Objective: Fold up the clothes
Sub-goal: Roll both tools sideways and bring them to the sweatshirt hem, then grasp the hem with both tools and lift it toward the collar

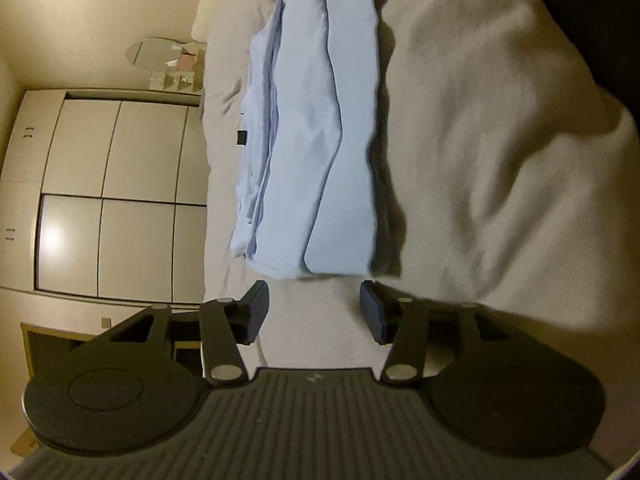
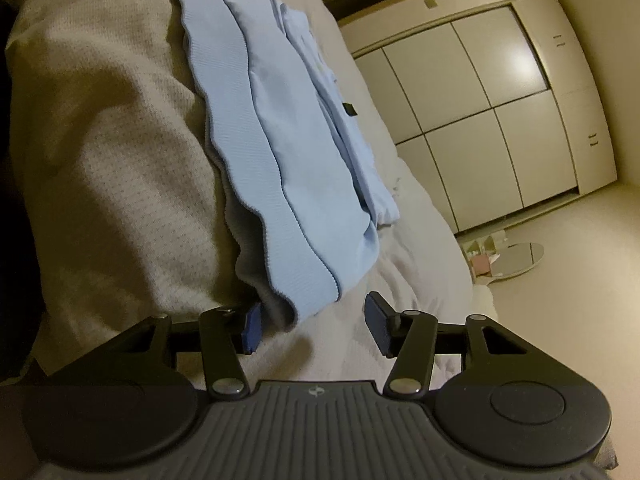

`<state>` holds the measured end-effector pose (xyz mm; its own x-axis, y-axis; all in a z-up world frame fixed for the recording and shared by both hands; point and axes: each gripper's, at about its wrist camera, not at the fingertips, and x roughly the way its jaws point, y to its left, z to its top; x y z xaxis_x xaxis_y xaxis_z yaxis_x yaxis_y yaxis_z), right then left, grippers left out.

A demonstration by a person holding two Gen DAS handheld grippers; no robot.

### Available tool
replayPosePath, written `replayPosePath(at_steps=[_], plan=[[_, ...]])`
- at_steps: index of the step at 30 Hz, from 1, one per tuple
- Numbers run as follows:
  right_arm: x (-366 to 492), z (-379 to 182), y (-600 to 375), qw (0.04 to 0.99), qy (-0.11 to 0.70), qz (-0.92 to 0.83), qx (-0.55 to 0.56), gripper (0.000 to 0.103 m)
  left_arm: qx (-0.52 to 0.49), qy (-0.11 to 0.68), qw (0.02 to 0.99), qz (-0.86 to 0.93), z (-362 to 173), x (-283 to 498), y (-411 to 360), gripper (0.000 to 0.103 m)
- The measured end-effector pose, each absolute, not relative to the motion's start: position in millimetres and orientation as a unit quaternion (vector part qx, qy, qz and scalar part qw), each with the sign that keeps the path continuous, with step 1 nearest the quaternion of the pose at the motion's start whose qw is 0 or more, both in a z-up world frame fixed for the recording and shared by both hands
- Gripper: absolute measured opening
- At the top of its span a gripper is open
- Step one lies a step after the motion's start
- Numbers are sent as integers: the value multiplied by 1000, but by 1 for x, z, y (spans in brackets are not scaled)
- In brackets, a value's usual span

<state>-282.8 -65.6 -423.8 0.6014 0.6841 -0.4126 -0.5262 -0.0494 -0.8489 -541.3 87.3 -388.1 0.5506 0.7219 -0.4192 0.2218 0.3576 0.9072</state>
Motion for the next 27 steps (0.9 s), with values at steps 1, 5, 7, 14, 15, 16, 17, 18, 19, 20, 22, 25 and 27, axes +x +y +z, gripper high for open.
replayPosePath(at_steps=[1,5,7,14,15,16,17,18,19,20,22,25,27], plan=[[-284,-424,-66,687,-67,440,-574,54,544,437,697,168,-390,-540,89,47],[-291,-424,-70,695,-61,437,-567,55,598,421,672,119,-411,-537,90,47],[-292,-424,-68,693,-66,436,-571,55,621,399,666,110,-413,-538,90,47],[-294,-423,-75,680,-96,453,-569,55,598,373,697,130,-416,-527,97,34],[-294,-426,-75,674,-104,454,-574,53,601,373,696,125,-423,-528,97,25],[-295,-428,-75,667,-111,456,-579,51,602,372,696,123,-429,-528,97,23],[-296,-431,-76,659,-121,457,-585,49,596,373,700,124,-431,-527,99,21],[-296,-434,-76,651,-131,458,-591,48,587,375,706,128,-430,-524,102,21],[-296,-436,-76,644,-140,459,-596,47,582,375,709,134,-429,-521,105,21],[-296,-438,-74,637,-149,460,-600,46,581,374,709,139,-428,-517,108,20],[-294,-441,-71,622,-162,464,-609,33,578,375,711,139,-423,-510,113,9],[-289,-435,-63,608,-155,473,-618,7,552,380,729,141,-409,-504,116,7],[-282,-421,-61,618,-138,485,-603,6,529,377,745,154,-396,-503,114,6]])
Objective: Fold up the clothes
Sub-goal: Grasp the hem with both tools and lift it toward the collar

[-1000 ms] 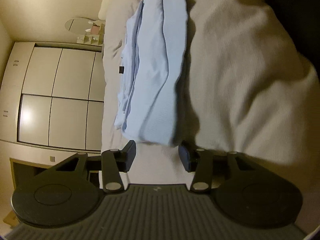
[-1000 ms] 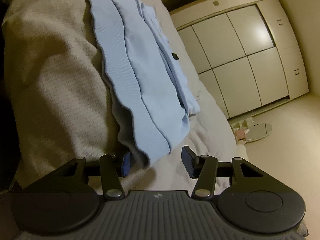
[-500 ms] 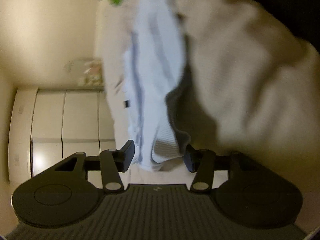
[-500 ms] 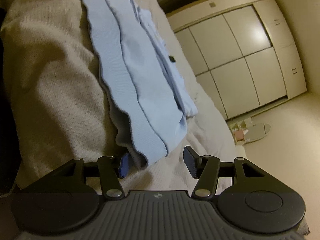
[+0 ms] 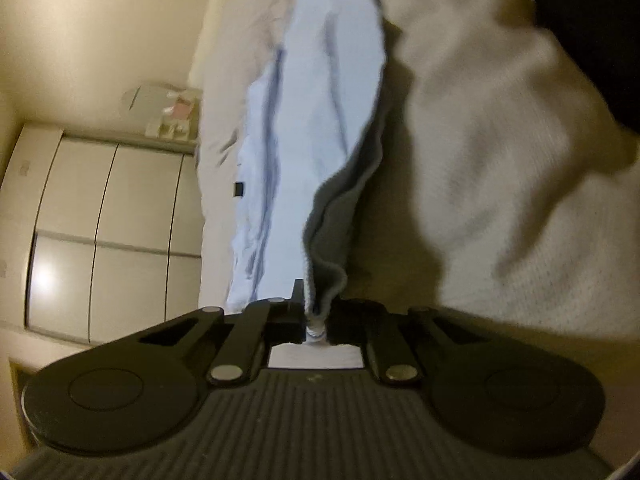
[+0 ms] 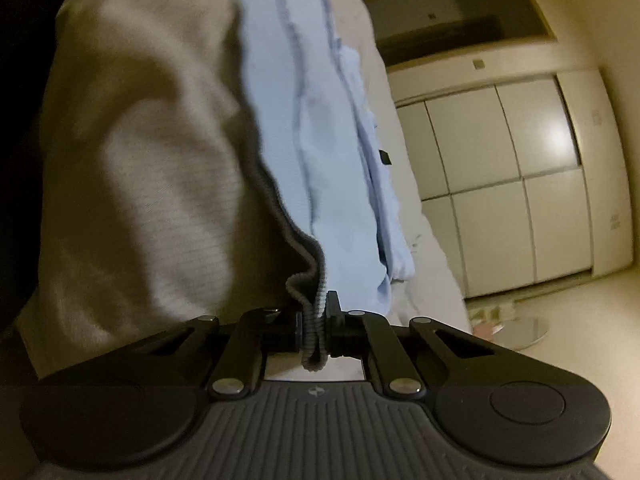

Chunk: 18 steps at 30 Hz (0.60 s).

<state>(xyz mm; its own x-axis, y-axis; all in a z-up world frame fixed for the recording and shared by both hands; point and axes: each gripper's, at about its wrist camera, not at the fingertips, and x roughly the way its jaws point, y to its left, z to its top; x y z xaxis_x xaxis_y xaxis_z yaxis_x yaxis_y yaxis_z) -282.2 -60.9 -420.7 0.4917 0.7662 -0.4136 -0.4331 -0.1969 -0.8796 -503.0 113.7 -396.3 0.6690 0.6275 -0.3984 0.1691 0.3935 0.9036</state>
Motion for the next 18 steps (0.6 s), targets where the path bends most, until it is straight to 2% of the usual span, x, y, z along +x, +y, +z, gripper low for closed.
replayPosePath(at_steps=[10,18], plan=[[-297,-349,-90,631,-133,503,-575,5,495,363,767,185,-357,-521,76,4],[-334,-324,-145,624,-124,515,-575,5,472,357,785,184,-339,-554,21,4]])
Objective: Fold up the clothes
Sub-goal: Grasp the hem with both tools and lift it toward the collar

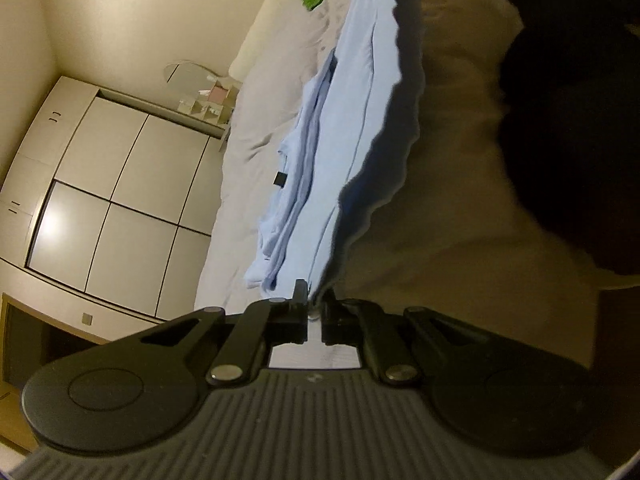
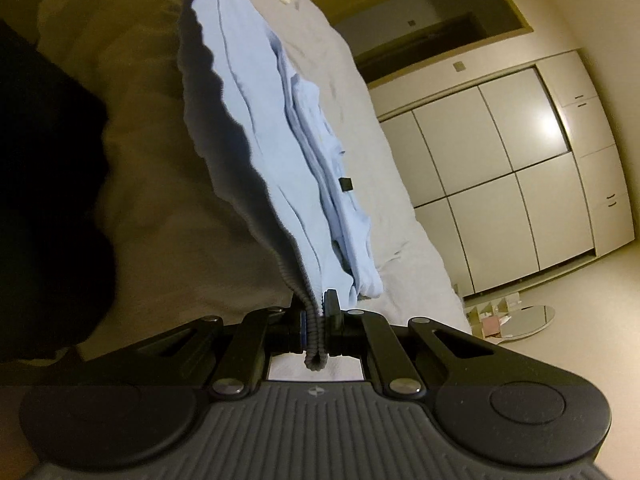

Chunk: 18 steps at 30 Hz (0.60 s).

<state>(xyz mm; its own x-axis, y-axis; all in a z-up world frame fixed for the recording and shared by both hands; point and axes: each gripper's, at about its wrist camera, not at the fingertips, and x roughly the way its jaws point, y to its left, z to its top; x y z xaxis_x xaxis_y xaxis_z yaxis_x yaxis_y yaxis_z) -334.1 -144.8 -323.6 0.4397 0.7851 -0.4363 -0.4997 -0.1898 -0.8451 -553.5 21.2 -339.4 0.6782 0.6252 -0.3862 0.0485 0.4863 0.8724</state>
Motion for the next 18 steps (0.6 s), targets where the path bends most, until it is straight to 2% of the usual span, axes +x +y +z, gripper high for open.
replayPosePath(at_steps=[4,8,10,18], plan=[[-357,-326,-180,610,-109,528,-580,5,464,358,791,179,-345,-588,-26,4],[-362,-334,-192,585,-96,532,-605,5,452,364,793,185,-340,-601,-34,5],[-353,-326,-185,583,-87,538,-603,5,426,359,809,188,-321,-607,-31,6],[-254,-242,-98,642,-48,567,-514,5,304,329,863,235,-237,-534,88,6]])
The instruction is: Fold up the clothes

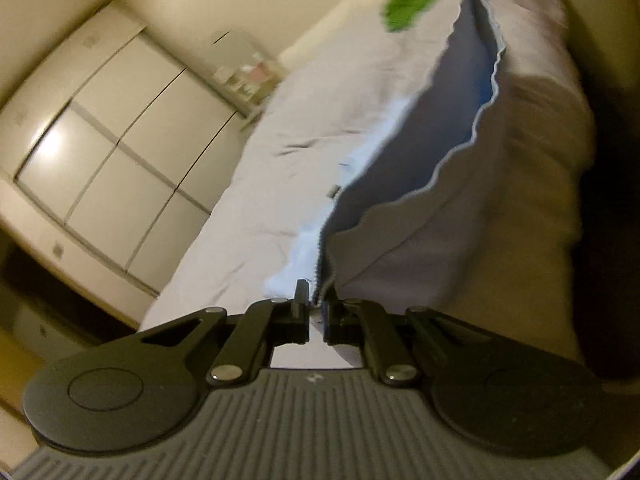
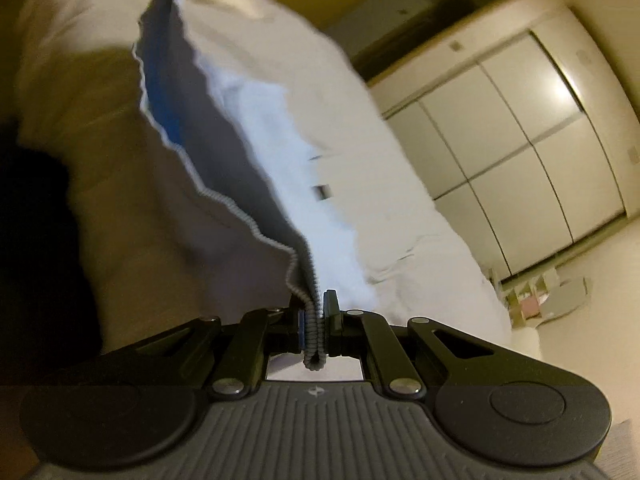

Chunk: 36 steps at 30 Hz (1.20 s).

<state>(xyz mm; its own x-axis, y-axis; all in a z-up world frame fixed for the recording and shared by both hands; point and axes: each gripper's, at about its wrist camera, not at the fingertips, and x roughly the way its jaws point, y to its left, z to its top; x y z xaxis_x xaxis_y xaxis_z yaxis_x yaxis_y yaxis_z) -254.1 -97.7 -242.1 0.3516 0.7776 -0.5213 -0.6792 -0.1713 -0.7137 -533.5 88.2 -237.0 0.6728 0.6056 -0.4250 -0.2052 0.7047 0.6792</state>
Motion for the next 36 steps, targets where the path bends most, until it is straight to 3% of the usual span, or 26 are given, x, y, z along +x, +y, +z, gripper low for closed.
replayPosePath(at_steps=[3,5,7,8,14,18,27,29,31,34,35,36], plan=[[-206,-233,-45,660,-20,571,-488,6,231,335,874,264,-228,-490,150,7],[-168,-242,-3,673,20,569,-473,10,155,348,878,291,-230,-457,197,13],[-133,-257,33,694,70,552,-457,43,75,364,865,337,-240,-436,243,15],[-117,-264,48,707,94,541,-445,47,35,367,860,352,-244,-433,263,15],[-36,-275,47,725,284,573,-254,47,-186,353,861,315,-270,-459,315,22],[-15,-285,25,691,369,604,-150,48,-232,343,862,293,-279,-458,317,33],[-10,-316,59,666,418,604,-128,47,-247,356,857,280,-307,-446,322,35],[-11,-322,57,665,424,601,-130,42,-246,362,857,274,-312,-442,322,35],[-12,-320,52,665,421,605,-122,29,-240,361,860,270,-313,-439,321,35],[-13,-315,48,661,420,613,-106,29,-239,354,864,264,-313,-436,321,34],[-13,-314,48,661,423,611,-105,30,-237,355,865,265,-314,-434,321,29],[-13,-316,48,659,430,608,-105,30,-231,354,865,269,-313,-433,319,18]])
